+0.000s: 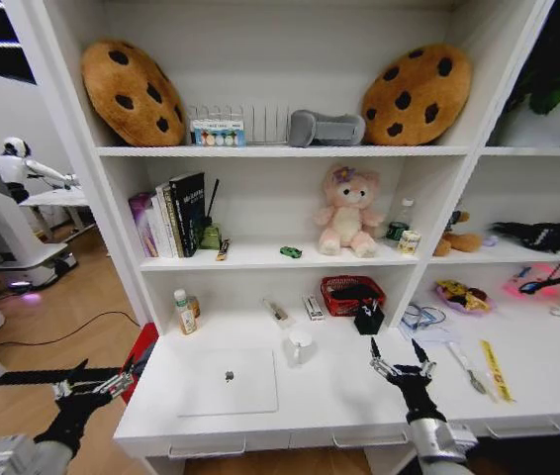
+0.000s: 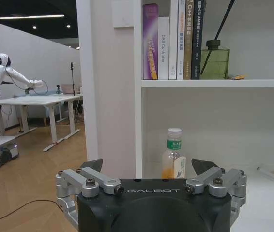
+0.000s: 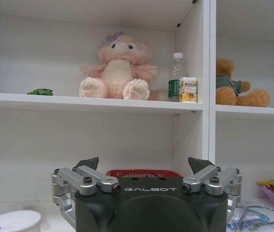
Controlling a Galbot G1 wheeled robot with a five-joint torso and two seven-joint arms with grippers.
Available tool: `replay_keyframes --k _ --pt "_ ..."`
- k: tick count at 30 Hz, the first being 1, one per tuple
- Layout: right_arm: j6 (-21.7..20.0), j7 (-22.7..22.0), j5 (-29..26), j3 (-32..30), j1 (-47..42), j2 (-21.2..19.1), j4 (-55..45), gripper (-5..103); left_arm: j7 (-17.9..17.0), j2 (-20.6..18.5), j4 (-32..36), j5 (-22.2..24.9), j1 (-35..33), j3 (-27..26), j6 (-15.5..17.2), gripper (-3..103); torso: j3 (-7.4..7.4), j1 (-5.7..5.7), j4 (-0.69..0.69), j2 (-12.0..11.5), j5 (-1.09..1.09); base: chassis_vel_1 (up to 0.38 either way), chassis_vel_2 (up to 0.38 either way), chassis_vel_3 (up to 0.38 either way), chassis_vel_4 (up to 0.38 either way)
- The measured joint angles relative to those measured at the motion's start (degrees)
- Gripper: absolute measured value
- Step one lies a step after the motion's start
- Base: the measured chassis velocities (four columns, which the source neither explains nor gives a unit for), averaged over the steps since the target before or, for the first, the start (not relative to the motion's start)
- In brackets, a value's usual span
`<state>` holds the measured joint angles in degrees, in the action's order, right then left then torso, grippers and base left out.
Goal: Organize the objects on the table.
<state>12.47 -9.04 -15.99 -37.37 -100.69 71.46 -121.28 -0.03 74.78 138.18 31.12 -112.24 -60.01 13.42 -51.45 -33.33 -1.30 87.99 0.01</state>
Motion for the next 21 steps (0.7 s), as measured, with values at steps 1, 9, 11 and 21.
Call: replay_keyframes --k 1,9,11,21 --pt "0.0 0.0 0.0 0.0 0.0 0.0 0.0 100 0.0 0.0 0.0 0.0 0.0 0.0 0.0 100 0.00 0.00 0.00 0.0 0.00 0.179 -0.172 -0.198 0.195" --pt "0.2 0.6 -1.0 0.1 0.5 -0.3 1.1 100 0.0 0.0 0.0 0.0 0.0 0.0 0.0 100 0.04 0.04 -0.01 -0.1 0.02 0.246 -0.235 -0.249 0.270" --pt "0.3 0.8 -1.1 0.0 0.6 -0.6 1.2 100 0.0 0.0 0.0 0.0 0.0 0.0 0.0 100 0.04 0.04 0.00 -0.1 0.02 0.305 -0.280 -0.323 0.297" --pt "1.4 3.2 -6.6 -2.2 3.0 -3.5 4.4 100 0.0 0.0 0.0 0.0 0.0 0.0 0.0 100 0.08 0.09 -0.01 -0.1 -0.04 0.357 -0.353 -0.344 0.348"
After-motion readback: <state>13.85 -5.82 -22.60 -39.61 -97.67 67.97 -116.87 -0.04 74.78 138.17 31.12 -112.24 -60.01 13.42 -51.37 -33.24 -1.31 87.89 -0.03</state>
